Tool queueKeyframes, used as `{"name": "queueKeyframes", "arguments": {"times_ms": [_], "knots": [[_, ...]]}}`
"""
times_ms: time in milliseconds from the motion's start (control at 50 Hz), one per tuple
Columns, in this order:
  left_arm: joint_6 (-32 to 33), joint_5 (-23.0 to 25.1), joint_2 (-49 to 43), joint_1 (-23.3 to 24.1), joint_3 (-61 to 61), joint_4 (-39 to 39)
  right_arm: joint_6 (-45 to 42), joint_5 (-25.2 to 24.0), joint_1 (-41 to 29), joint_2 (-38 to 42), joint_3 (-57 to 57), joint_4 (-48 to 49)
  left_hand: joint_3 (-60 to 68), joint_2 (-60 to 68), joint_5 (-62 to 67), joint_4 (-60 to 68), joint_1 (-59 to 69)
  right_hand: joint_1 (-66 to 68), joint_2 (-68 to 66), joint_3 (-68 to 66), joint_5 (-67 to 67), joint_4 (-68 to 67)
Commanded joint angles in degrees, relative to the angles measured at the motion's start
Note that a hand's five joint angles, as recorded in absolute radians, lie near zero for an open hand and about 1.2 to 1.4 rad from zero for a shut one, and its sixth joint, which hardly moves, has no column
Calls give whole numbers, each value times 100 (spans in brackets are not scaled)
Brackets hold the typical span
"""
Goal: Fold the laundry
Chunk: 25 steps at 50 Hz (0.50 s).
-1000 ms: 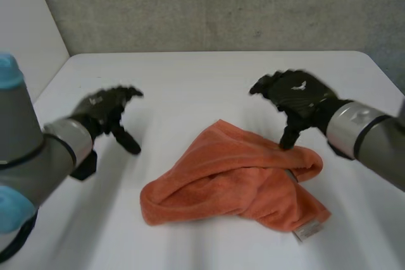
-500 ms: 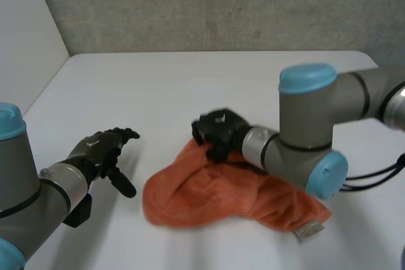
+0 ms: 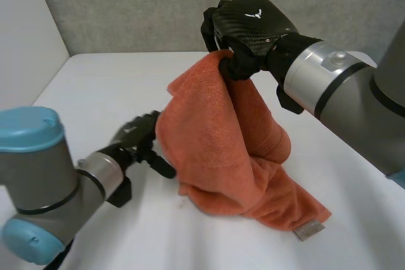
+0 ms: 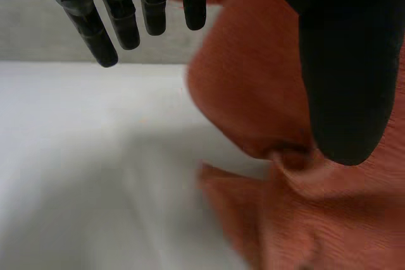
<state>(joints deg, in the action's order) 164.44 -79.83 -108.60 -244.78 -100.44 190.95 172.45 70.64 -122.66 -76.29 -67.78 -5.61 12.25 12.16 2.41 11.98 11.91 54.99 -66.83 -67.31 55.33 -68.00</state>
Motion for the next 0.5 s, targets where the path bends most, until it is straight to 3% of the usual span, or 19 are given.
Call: {"name": "queueKeyframes", "arguments": {"times_ms": [20,60,100,140,240,360,400,500], "knots": [[-720,529,-662,334,349,-102,-62,475,136,-281,-472,173,1121,1130,1105,1148,1155,2501,-1317,-1269,1467,-1200],[-834,521,-723,334,367,-111,-89,546,154,-281,-508,218,2247,2256,2230,2274,2280,2501,-1317,-1269,1467,-1200],[-966,538,-776,325,454,-111,-299,801,242,-272,-648,454,5265,5274,5248,5292,5298,2501,-1317,-1269,1467,-1200],[-993,538,-776,299,507,-111,-370,855,278,-272,-684,517,6553,6561,6536,6580,6586,2501,-1317,-1269,1467,-1200],[-975,503,-776,255,814,-102,-862,1004,436,-158,-763,771,6775,6784,6759,6802,6809,2501,-1317,-1269,1467,-1200],[-984,302,-829,246,2122,-102,-871,1214,392,228,-342,1377,6775,6784,6759,6802,6809,2501,-1317,-1269,1467,-1200],[-958,65,-838,255,2623,-85,-819,1381,392,255,-201,1614,6775,6784,6759,6802,6809,2501,-1317,-1269,1467,-1200],[-861,-1199,-663,203,4020,256,-652,1978,357,185,-112,2685,6775,6784,6759,6802,6809,2501,-1317,-1269,1467,-1200]]}}
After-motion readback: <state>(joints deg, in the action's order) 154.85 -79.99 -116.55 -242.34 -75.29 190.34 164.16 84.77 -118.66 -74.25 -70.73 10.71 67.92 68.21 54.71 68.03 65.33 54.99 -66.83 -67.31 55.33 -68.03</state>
